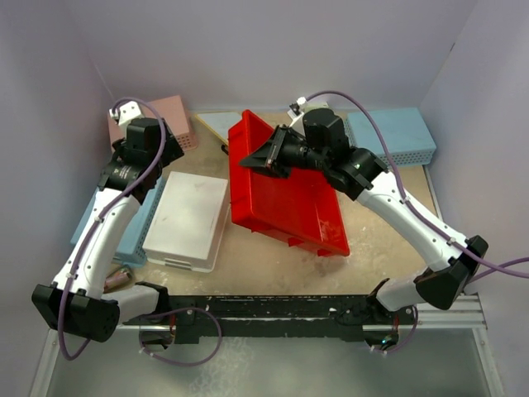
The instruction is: Turn the large container upside down
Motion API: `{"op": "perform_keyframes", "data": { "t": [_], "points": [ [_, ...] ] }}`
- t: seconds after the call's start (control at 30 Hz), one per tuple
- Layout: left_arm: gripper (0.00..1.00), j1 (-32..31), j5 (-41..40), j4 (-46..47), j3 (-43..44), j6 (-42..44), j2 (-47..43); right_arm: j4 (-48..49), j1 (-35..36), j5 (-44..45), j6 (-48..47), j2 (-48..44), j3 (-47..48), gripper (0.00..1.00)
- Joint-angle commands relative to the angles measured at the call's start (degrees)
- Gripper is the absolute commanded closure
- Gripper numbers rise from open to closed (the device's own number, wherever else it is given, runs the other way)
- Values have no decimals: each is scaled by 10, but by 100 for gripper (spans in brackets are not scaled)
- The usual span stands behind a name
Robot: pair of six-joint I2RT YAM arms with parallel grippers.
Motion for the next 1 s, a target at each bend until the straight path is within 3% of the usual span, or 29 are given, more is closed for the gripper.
{"op": "perform_keyframes", "data": {
  "t": [0.0,0.47,0.77,0.97],
  "points": [
    [19,11,12,18,4,-4,-18,148,0,-63,65,-7,11,100],
    [19,25,13,12,15,2,-27,272,-3,-100,160,0,13,100],
    [19,26,-9,1,34,13,-27,443,-21,-141,292,-10,-88,100],
    [19,26,-2,5,30,11,-26,446,-65,-151,301,-76,-182,100]
  ]
}}
